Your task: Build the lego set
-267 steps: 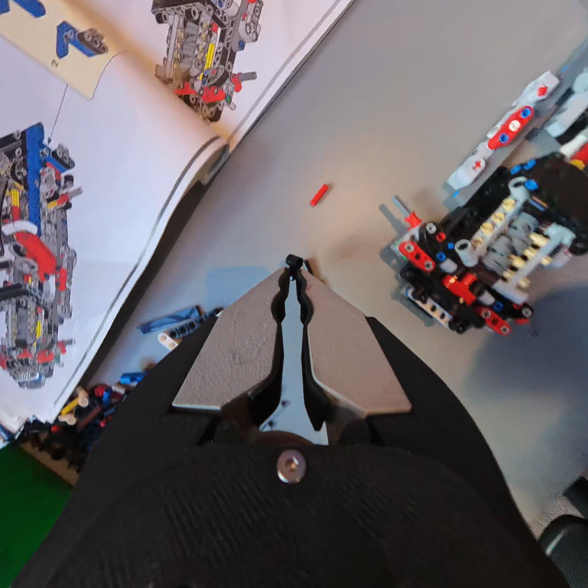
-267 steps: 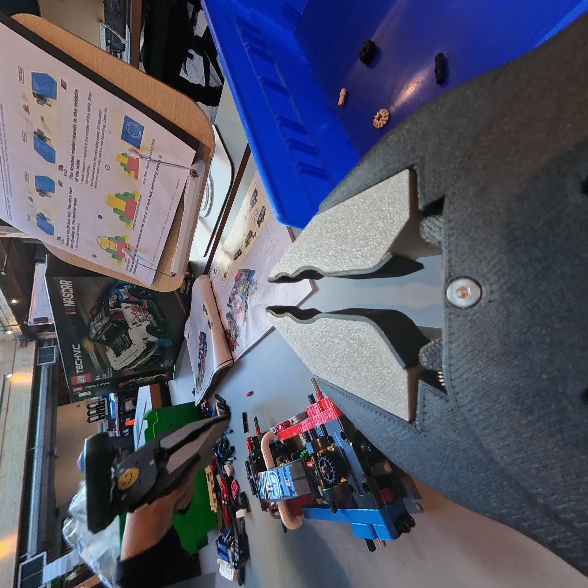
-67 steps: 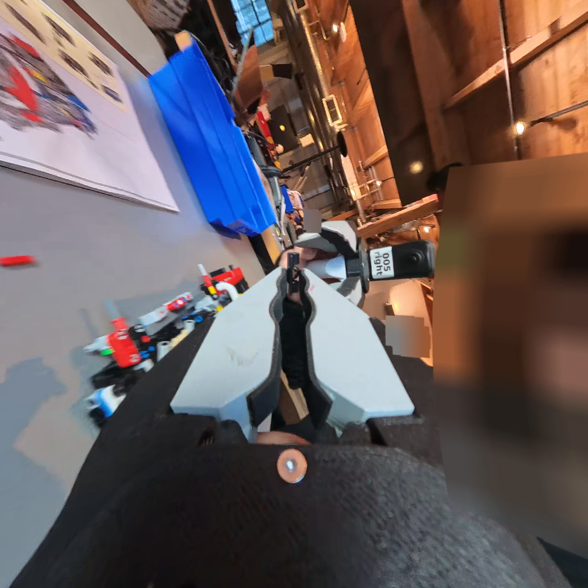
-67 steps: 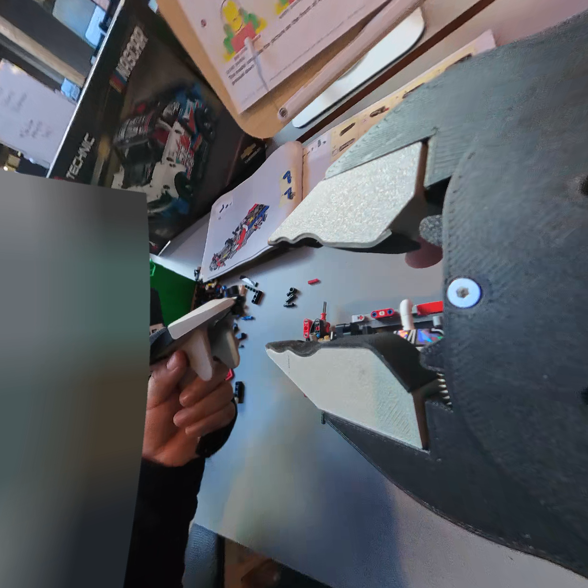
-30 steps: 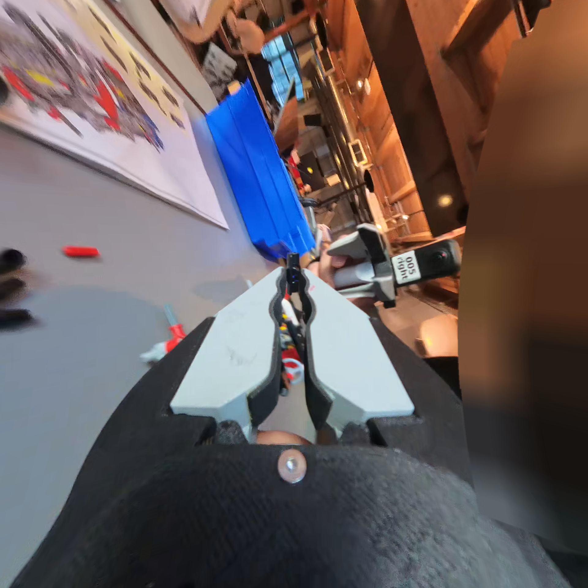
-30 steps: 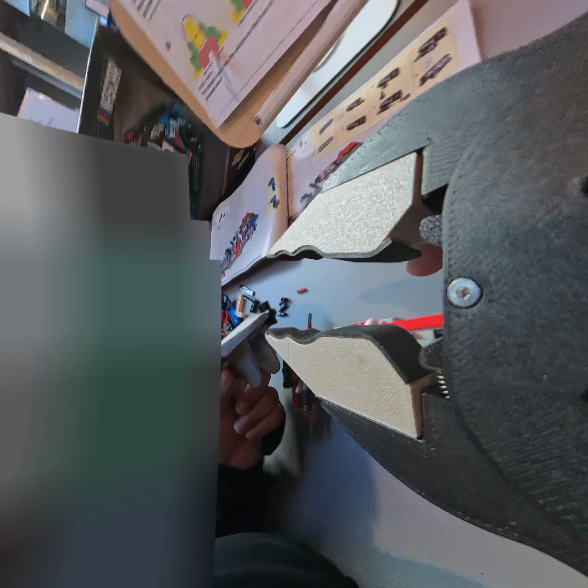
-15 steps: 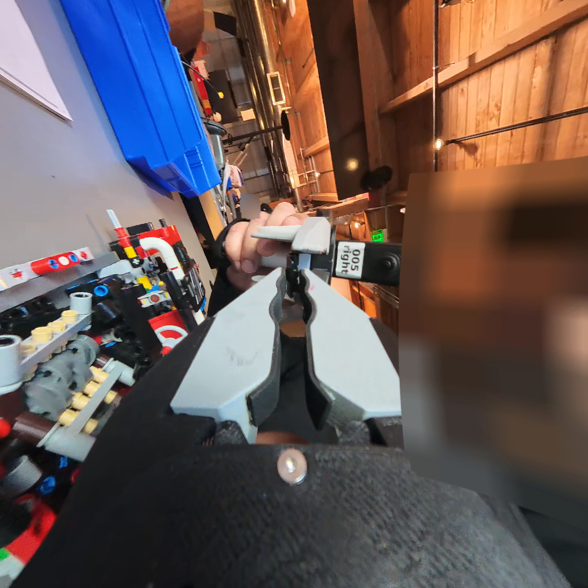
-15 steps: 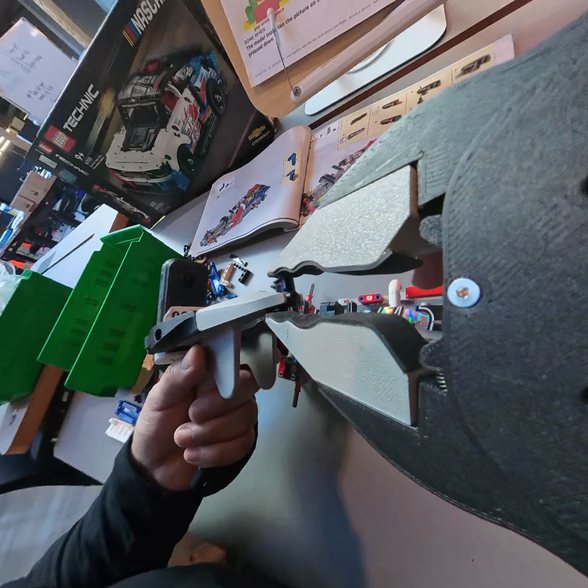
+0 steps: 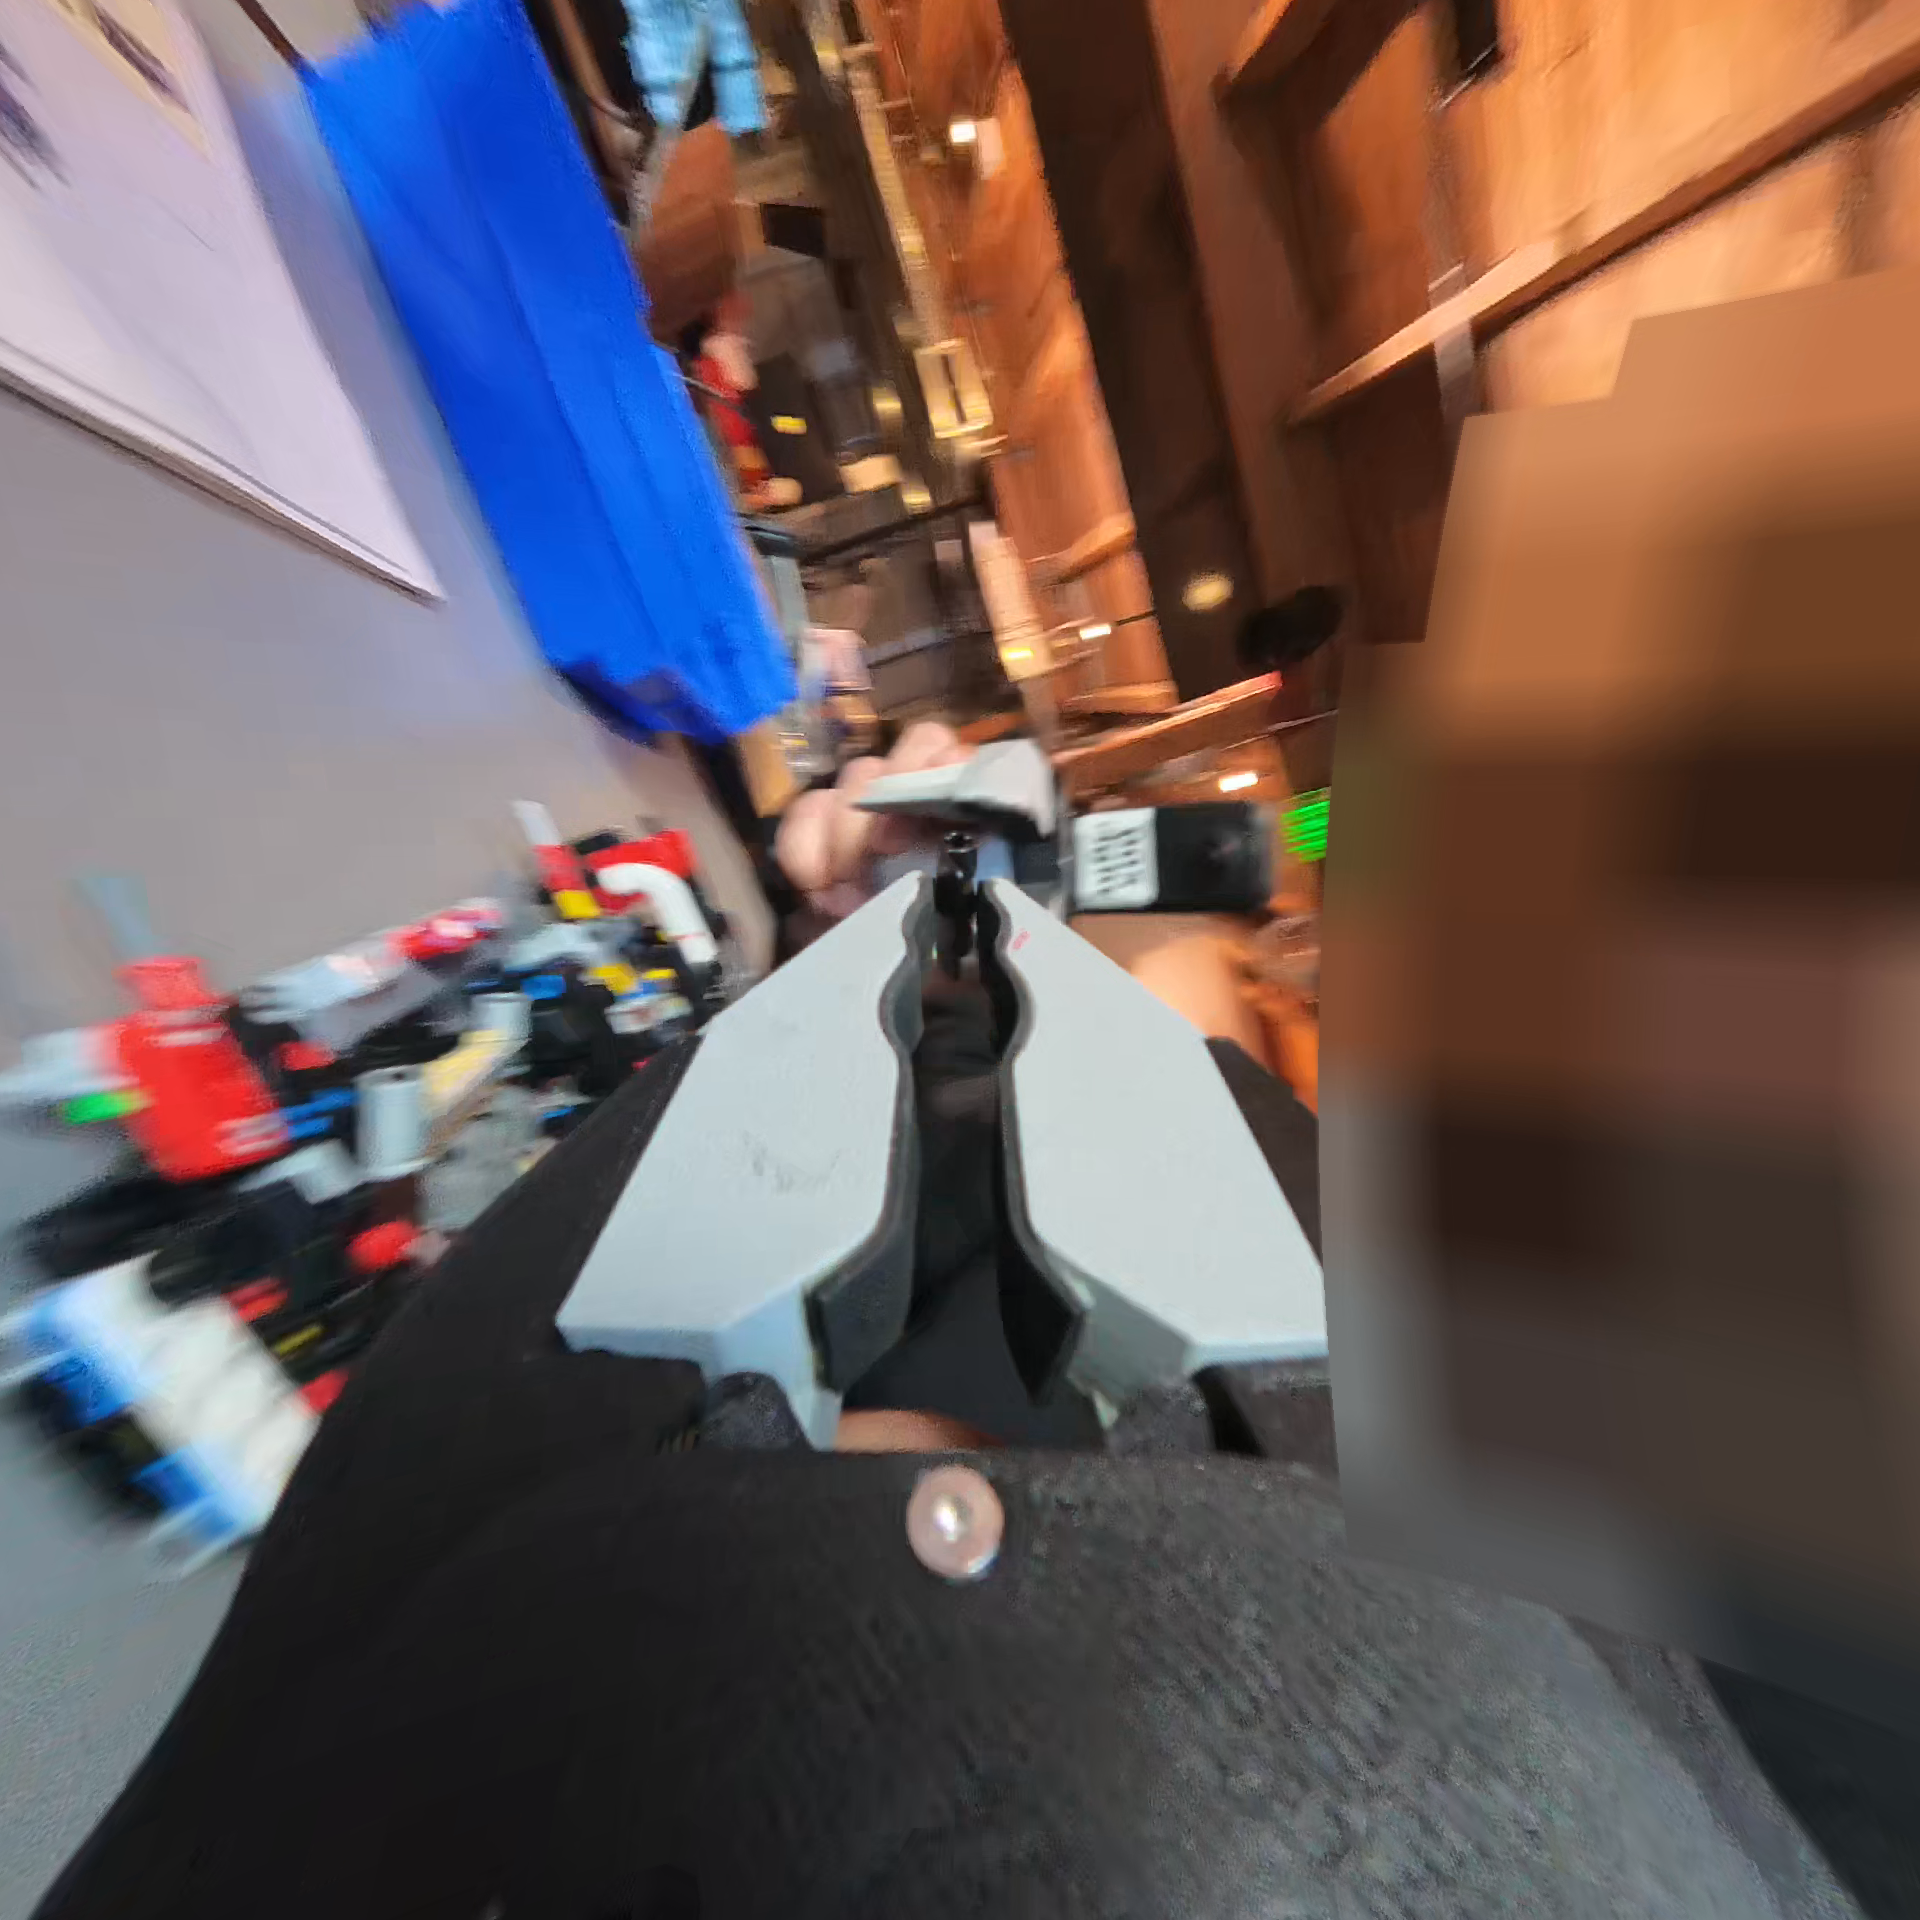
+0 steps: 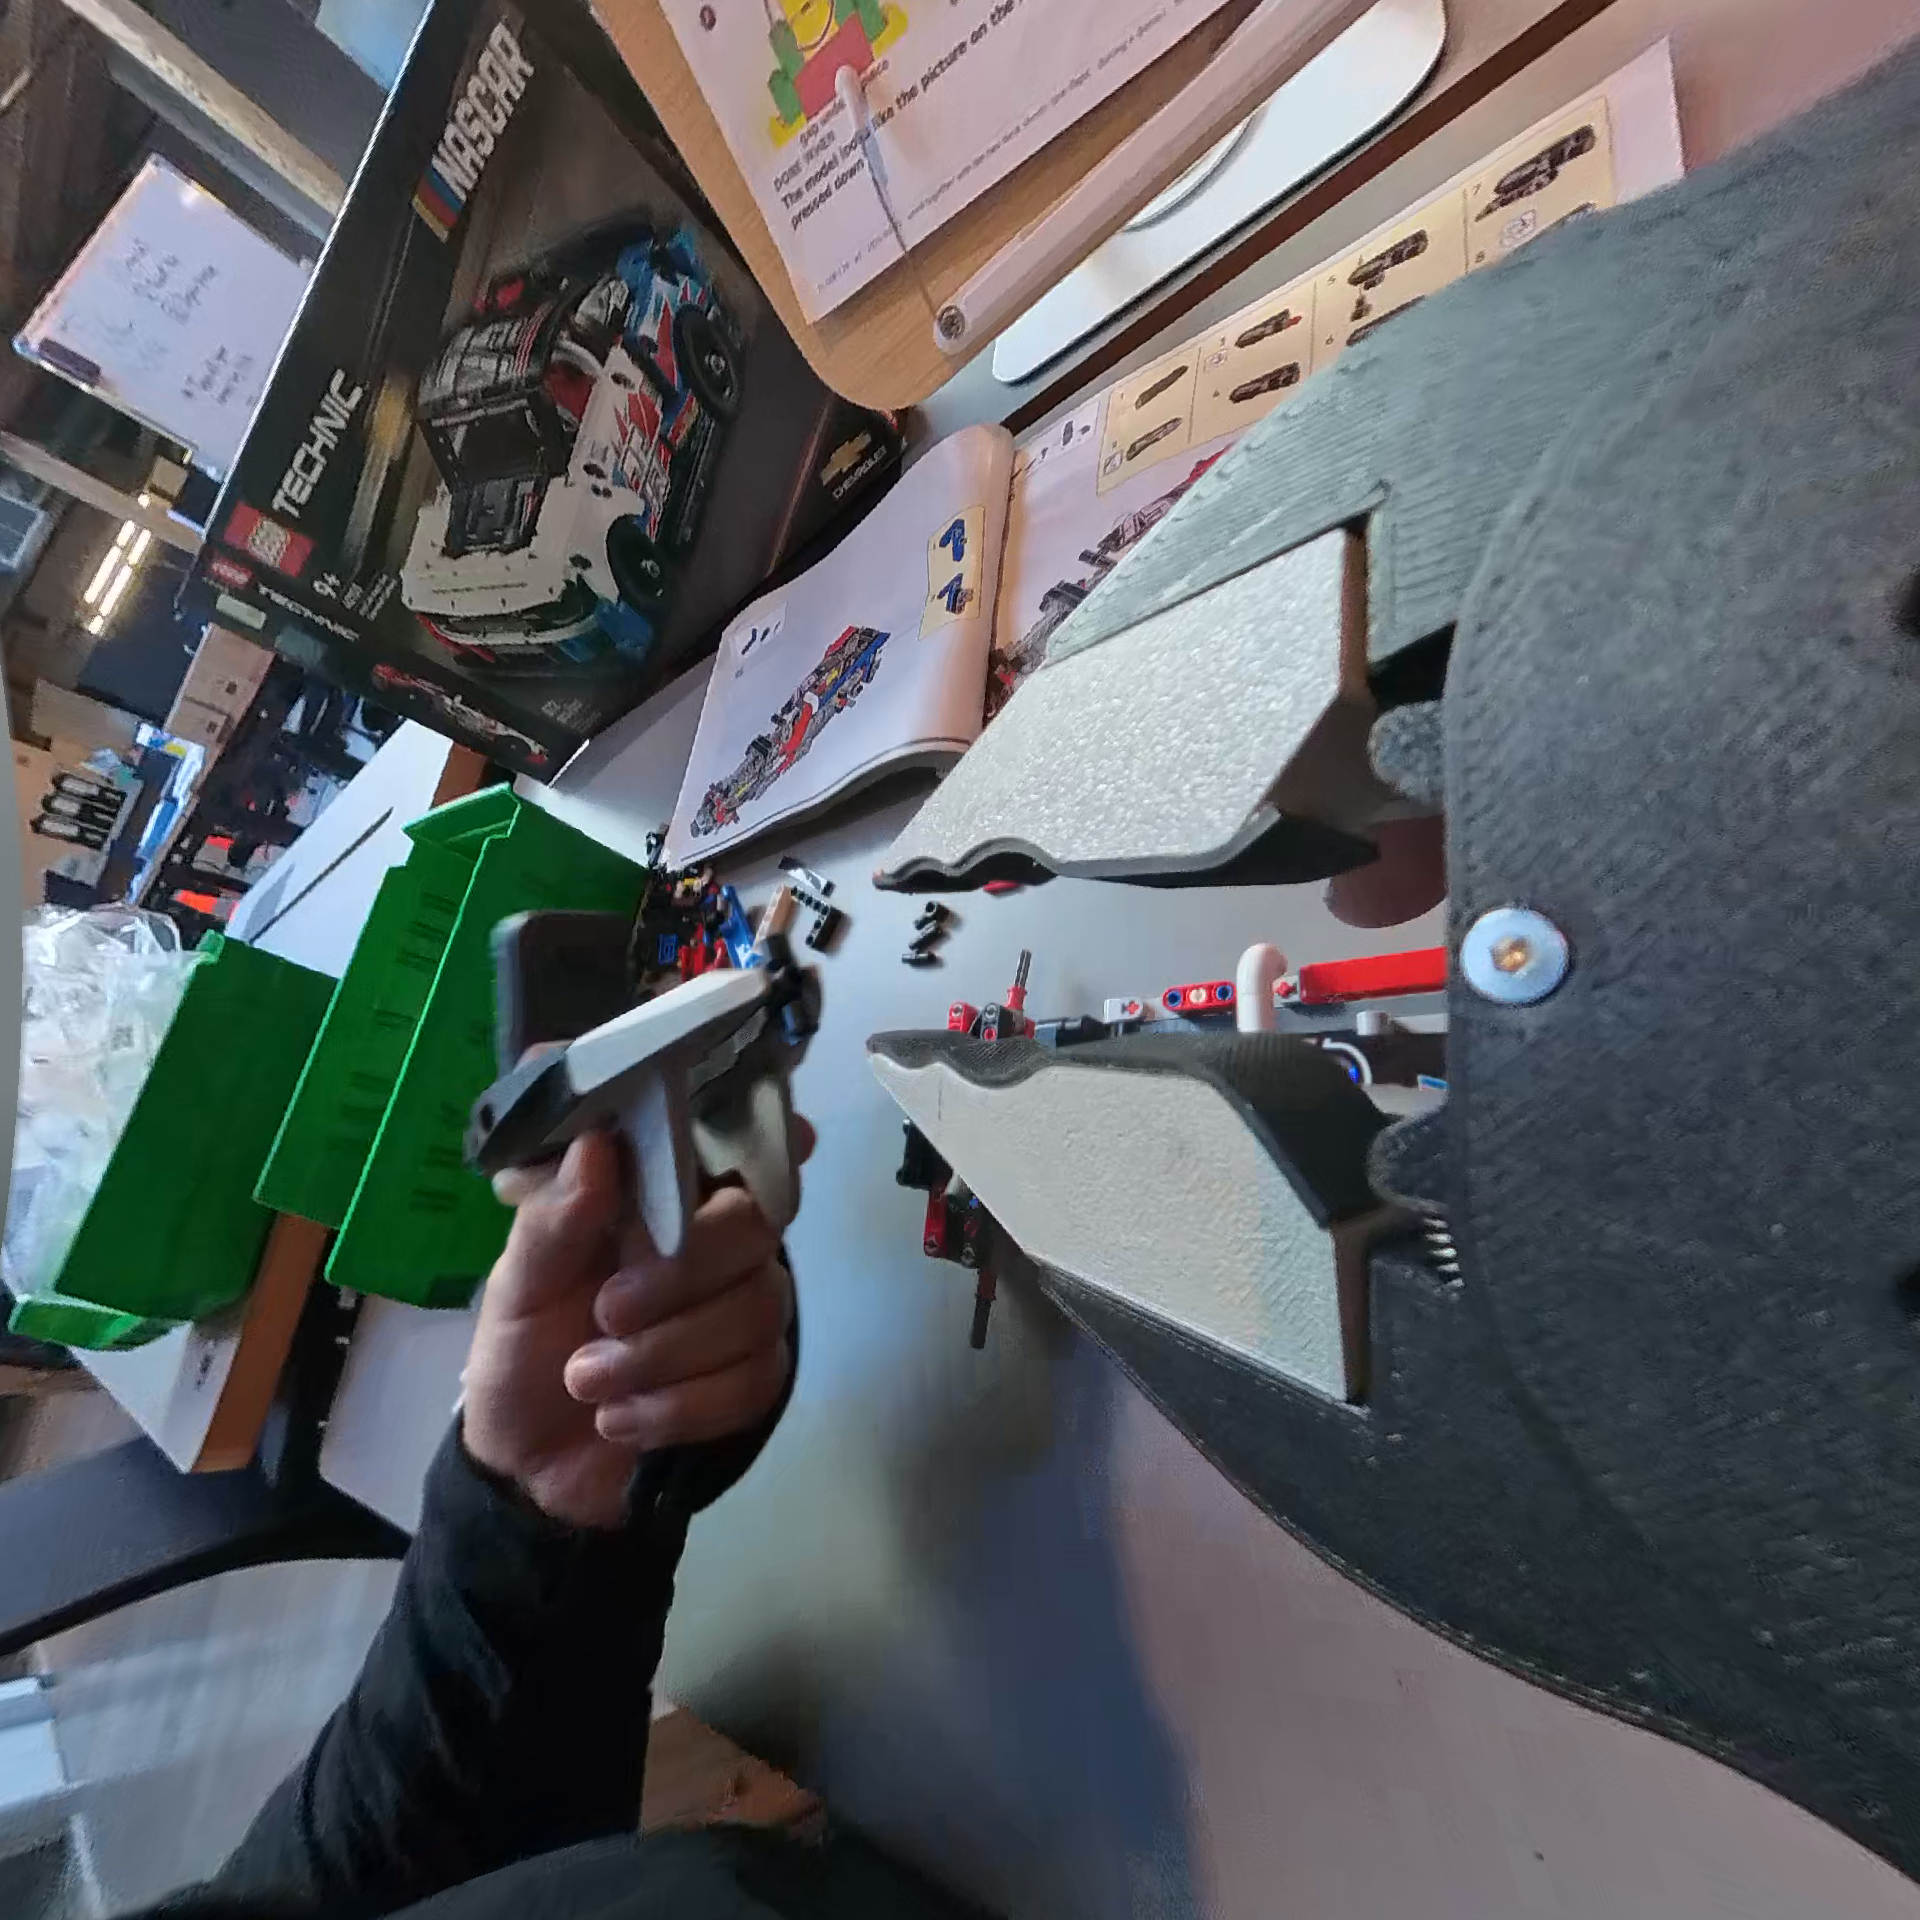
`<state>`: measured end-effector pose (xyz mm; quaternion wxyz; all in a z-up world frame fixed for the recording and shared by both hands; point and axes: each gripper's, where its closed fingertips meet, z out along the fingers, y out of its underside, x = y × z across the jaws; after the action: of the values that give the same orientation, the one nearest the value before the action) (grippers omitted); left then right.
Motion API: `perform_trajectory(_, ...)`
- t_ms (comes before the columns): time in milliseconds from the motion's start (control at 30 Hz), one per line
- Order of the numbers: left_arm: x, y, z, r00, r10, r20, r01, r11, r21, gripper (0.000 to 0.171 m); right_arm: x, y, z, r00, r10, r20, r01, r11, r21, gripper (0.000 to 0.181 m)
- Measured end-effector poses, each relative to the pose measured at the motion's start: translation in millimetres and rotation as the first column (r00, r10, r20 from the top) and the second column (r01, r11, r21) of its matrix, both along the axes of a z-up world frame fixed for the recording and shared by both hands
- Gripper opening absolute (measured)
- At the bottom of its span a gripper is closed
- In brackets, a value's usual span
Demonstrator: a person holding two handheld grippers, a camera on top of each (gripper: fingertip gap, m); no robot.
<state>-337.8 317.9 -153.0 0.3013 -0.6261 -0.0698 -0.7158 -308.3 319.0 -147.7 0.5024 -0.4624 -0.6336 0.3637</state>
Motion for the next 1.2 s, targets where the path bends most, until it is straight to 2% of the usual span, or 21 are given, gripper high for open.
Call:
perform_trajectory(33, -14.3, -1.1, -5.8, 0.987, 0.05, -0.15, -0.043, 0.998, 0.053, 0.003, 1.4, 2.3, 0.4, 1.0, -0.004, -0.007, 0.004, 1.0, -0.007, 0.023)
perform_trajectory(67, -35.6, -1.9, -12.1, 0.937, 0.128, -0.324, -0.094, 0.988, 0.119, 0.004, 2.8, 4.2, 0.2, 1.0, -0.008, -0.013, 0.008, 1.0, -0.014, 0.023)
perform_trajectory(100, -65.2, -2.0, -18.4, 0.83, 0.233, -0.507, -0.152, 0.969, 0.196, 0.004, 4.1, 5.8, -0.6, 1.0, -0.011, -0.015, 0.011, 1.0, -0.021, 0.023)
perform_trajectory(133, -101.2, -3.3, -24.3, 0.663, 0.338, -0.668, -0.202, 0.94, 0.275, 0.004, 5.4, 7.7, -1.5, 1.0, -0.016, -0.017, 0.016, 1.0, -0.026, 0.022)
perform_trajectory(167, -134.8, -9.1, -30.5, 0.493, 0.387, -0.78, -0.213, 0.922, 0.323, 0.004, 6.3, 9.9, -2.2, 1.0, -0.023, -0.021, 0.022, 0.999, -0.031, 0.021)
perform_trajectory(200, -162.0, -18.5, -41.8, 0.361, 0.366, -0.857, -0.2, 0.929, 0.312, 0.005, 6.6, 12.1, -2.7, 0.999, -0.028, -0.024, 0.027, 0.999, -0.037, 0.021)
perform_trajectory(233, -179.6, -31.7, -58.6, 0.296, 0.28, -0.913, -0.173, 0.956, 0.237, 0.005, 6.7, 14.3, -3.0, 0.999, -0.032, -0.027, 0.03, 0.998, -0.046, 0.02)
perform_trajectory(300, -188.7, -55.6, -84.1, 0.306, 0.104, -0.946, -0.098, 0.992, 0.078, 0.005, 5.7, 18.2, -2.8, 0.999, -0.037, -0.035, 0.035, 0.997, -0.069, 0.02)
perform_trajectory(333, -193.4, -57.4, -89.8, 0.283, 0.091, -0.955, -0.084, 0.994, 0.07, 0.005, 4.8, 20.1, -2.6, 0.998, -0.041, -0.039, 0.038, 0.996, -0.08, 0.019)
perform_trajectory(400, -204.0, -56.3, -101.3, 0.193, 0.061, -0.979, -0.068, 0.997, 0.048, 0.005, 3.4, 23.6, -2.9, 0.998, -0.056, -0.041, 0.052, 0.994, -0.095, 0.019)
perform_trajectory(467, -209.7, -52.8, -109.2, 0.128, 0.047, -0.991, -0.043, 0.998, 0.042, 0.005, 2.8, 27.0, -3.8, 0.996, -0.081, -0.034, 0.078, 0.993, -0.088, 0.018)
perform_trajectory(500, -213.1, -51.3, -114.2, 0.106, 0.036, -0.994, -0.044, 0.999, 0.032, 0.007, 3.2, 28.4, -4.4, 0.995, -0.096, -0.03, 0.094, 0.992, -0.082, 0.018)
perform_trajectory(567, -215.6, -51.7, -120.6, 0.095, 0.013, -0.995, -0.047, 0.999, 0.008, 0.025, 5.5, 32.2, -7.6, 0.99, -0.137, -0.008, 0.136, 0.988, -0.068, 0.017)
perform_trajectory(633, -221.9, -52.0, -111.8, 0.059, 0.071, -0.996, -0.068, 0.995, 0.067, 0.029, 11.8, 38.0, -12.2, 0.981, -0.195, 0.025, 0.195, 0.98, -0.038, 0.017)
perform_trajectory(700, -231.5, -55.5, -89.1, 0.0, 0.202, -0.979, -0.087, 0.976, 0.202, 0.03, 22.1, 42.9, -13.1, 0.97, -0.242, 0.029, 0.242, 0.97, -0.018, 0.016)
perform_trajectory(767, -245.4, -66.8, -62.6, -0.055, 0.329, -0.943, -0.124, 0.935, 0.333, 0.032, 36.7, 52.8, -12.8, 0.952, -0.304, 0.023, 0.304, 0.952, -0.019, 0.016)
perform_trajectory(867, -267.8, -91.5, -25.6, -0.099, 0.492, -0.865, -0.193, 0.843, 0.502, 0.031, 62.1, 73.5, -11.5, 0.916, -0.402, 0.011, 0.402, 0.914, -0.057, 0.016)
perform_trajectory(967, -270.5, -112.0, -11.9, -0.035, 0.563, -0.825, -0.213, 0.803, 0.557, 0.029, 77.5, 87.6, -6.8, 0.892, -0.452, 0.004, 0.449, 0.885, -0.122, 0.017)
perform_trajectory(1033, -268.5, -118.9, -14.7, -0.03, 0.581, -0.813, -0.201, 0.794, 0.574, 0.028, 77.0, 91.4, 0.4, 0.888, -0.459, -0.006, 0.452, 0.877, -0.161, 0.02)
perform_trajectory(1133, -258.1, -123.0, -31.8, -0.031, 0.55, -0.835, -0.152, 0.823, 0.548, 0.028, 48.5, 85.8, 6.7, 0.917, -0.396, 0.047, 0.397, 0.898, -0.189, 0.037)
perform_trajectory(1200, -247.8, -124.6, -40.1, -0.015, 0.538, -0.842, -0.119, 0.836, 0.536, 0.028, 11.3, 80.5, -2.2, 0.924, -0.334, 0.186, 0.363, 0.919, -0.153, 0.053)
